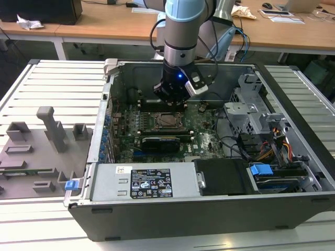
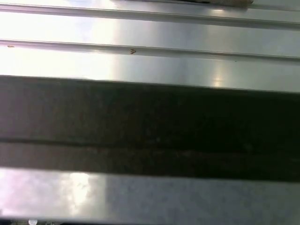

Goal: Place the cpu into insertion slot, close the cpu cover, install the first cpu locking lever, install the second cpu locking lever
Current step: 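Install the first cpu locking lever, then install the second cpu locking lever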

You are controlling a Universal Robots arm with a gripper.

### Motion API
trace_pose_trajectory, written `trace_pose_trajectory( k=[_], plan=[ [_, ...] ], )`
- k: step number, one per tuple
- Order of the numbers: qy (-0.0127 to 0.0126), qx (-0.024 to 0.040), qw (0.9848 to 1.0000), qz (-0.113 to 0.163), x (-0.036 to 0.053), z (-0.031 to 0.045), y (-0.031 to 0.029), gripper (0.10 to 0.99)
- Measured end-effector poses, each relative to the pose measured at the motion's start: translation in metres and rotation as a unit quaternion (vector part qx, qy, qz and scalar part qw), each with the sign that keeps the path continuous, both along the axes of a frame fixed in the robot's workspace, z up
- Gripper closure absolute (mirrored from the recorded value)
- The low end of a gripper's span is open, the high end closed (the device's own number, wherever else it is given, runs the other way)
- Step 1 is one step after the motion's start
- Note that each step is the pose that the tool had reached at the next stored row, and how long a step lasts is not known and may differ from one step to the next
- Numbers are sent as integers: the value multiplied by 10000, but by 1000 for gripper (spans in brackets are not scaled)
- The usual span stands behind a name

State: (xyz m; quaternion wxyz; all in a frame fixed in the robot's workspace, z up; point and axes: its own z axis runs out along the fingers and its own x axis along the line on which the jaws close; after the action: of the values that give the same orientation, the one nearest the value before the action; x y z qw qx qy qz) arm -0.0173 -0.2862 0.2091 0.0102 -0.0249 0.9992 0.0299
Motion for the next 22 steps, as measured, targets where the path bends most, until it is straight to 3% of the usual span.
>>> trace_pose_trajectory(
  k=[14,15,17,18,20,22],
  plan=[
    [0,-1,10000,0,0,25,-55,980],
    [0,-1,10000,0,0,51,-55,980],
    [0,-10,10000,1,0,289,-55,980],
    [0,-22,10000,0,-2,343,-64,980],
    [0,-22,10000,0,-5,342,-91,980],
    [0,-22,10000,0,-10,341,-160,980]
  ],
)
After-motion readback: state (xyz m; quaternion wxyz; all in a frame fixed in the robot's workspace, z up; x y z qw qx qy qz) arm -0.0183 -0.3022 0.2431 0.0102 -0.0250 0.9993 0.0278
